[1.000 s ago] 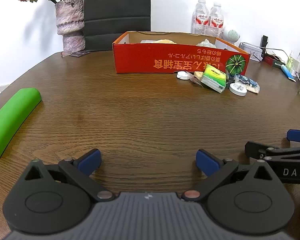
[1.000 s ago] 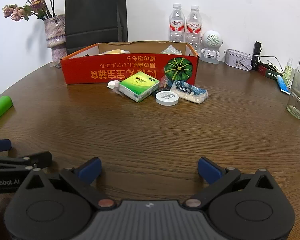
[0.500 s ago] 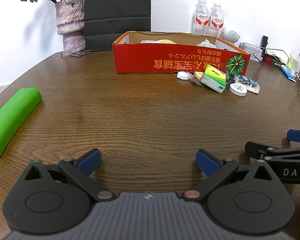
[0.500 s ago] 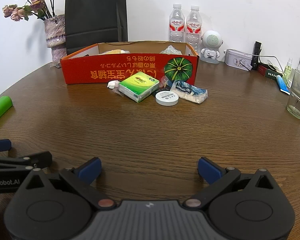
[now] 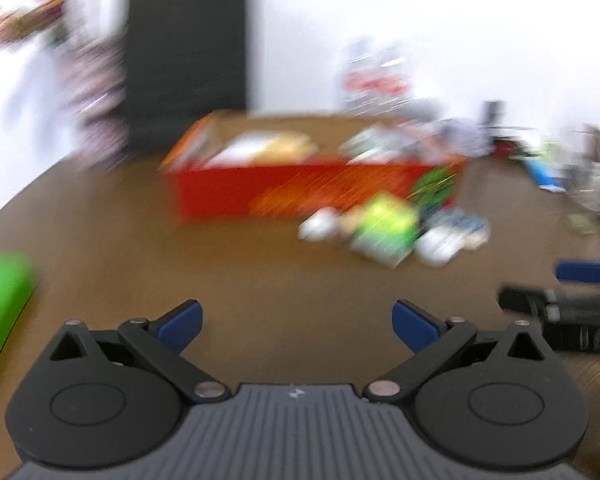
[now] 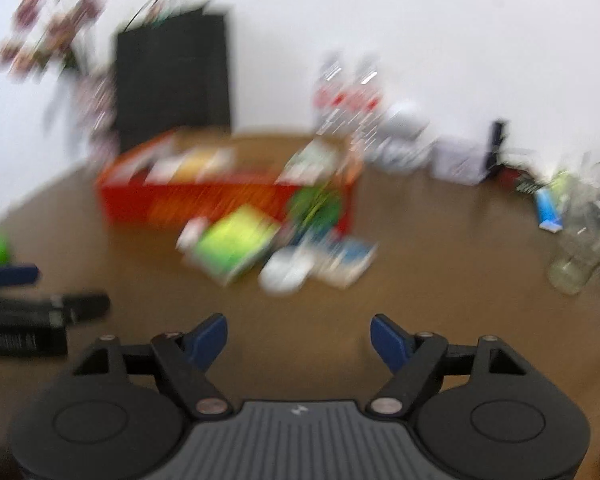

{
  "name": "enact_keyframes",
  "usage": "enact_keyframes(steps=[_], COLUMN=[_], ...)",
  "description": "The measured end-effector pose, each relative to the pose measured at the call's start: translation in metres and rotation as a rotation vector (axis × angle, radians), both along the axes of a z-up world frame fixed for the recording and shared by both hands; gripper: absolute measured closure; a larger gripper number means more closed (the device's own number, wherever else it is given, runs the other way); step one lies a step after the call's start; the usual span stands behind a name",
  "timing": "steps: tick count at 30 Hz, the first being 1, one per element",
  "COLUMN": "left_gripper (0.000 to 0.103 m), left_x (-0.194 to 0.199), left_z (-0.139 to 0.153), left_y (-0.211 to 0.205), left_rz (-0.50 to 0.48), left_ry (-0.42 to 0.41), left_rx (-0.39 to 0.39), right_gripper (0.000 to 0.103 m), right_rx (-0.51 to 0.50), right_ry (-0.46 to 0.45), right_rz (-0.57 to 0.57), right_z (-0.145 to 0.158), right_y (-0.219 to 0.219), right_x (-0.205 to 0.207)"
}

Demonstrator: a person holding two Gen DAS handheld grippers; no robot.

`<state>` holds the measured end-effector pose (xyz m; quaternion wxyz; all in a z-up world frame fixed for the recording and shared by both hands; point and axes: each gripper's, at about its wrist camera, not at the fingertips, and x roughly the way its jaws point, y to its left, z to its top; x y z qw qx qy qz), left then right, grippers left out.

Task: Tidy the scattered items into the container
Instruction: 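Grasp the green tissue pack with the left tool while the right tool grasps a small white item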

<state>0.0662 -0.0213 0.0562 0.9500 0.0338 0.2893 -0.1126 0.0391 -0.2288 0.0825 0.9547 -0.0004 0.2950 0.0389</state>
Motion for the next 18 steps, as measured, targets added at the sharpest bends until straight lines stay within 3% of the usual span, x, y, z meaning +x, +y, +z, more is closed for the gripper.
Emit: enact_keyframes(steps=[5,8,10,11,12,18], left_gripper=[0.000,0.003,0.015,0.041,0.058,0.058], left_x=[0.072,0.096,0.103,0.102,0.101,0.063], left_z=[-0.010,-0.023,-0.030,-0.031,-0.032,-0.013], left_y=[-0.063,-0.087,-0.094,-0.092,-0.089,-0.038], left_rz=[-0.100,-0.121,-0.131,-0.130,-0.125,-0.019], left_ry=[-0.020,0.017,0.045,0.033,0.032,0.002], left_rx=[0.110,0.147,0.181,0.171,0.165,0.092], right_gripper=[0.039,0.039,0.039,0.039,0.040,0.043], right_rx=[0.077,0.099,0.113,0.114,0.112,0.073], right_ry=[0.014,0.026,0.044,0.051,0.055,0.062], right_rz=[-0.062,-0.085,-0.083,-0.079,-0.075,-0.004], right_z=[0.007,-0.001,-0.008,-0.011,-0.013,-0.021], right_y=[-0.037,-0.046,-0.048,-0.049,-0.048,-0.029], right_x=[0.040,0.048,0.052,0.054,0.055,0.052])
